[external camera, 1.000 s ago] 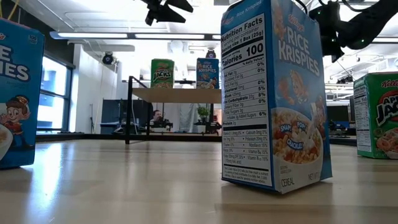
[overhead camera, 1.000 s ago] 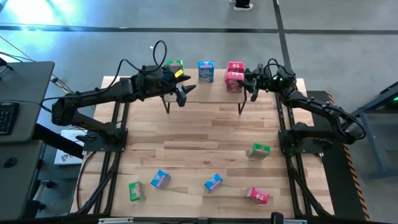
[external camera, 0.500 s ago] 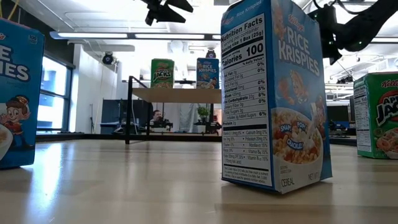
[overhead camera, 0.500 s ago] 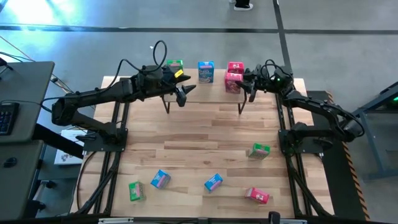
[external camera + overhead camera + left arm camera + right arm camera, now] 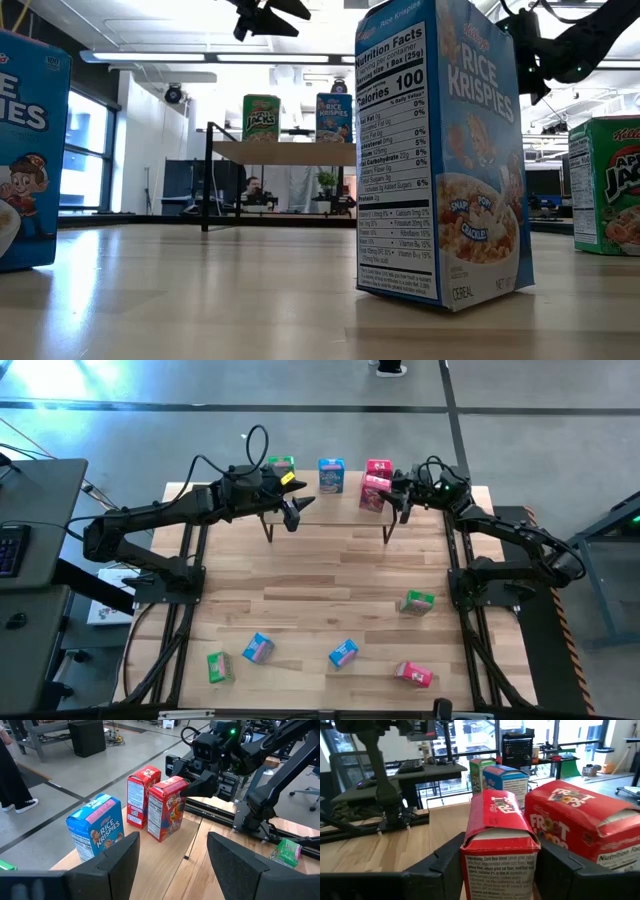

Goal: Stack cereal on shelf
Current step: Put the left red cereal box on the shelf

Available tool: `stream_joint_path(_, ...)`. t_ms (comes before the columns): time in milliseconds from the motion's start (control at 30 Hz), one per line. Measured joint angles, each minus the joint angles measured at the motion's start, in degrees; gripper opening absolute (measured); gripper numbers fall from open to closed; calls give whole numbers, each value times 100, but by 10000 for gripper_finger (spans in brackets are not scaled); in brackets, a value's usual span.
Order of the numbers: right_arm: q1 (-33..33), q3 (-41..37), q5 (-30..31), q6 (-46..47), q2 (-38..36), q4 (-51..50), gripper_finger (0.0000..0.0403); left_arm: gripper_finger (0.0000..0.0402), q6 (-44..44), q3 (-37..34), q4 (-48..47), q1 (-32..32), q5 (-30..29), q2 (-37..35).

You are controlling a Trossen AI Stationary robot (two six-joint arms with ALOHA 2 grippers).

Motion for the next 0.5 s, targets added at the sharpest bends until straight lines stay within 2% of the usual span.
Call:
stream_joint_path(267, 0, 0, 41, 54, -25, -53, 222, 223, 0, 0, 0, 0, 0, 0)
stream_joint_path(500, 0, 0, 155, 15, -373, -607, 227, 223, 0, 0, -1, 0, 0, 0)
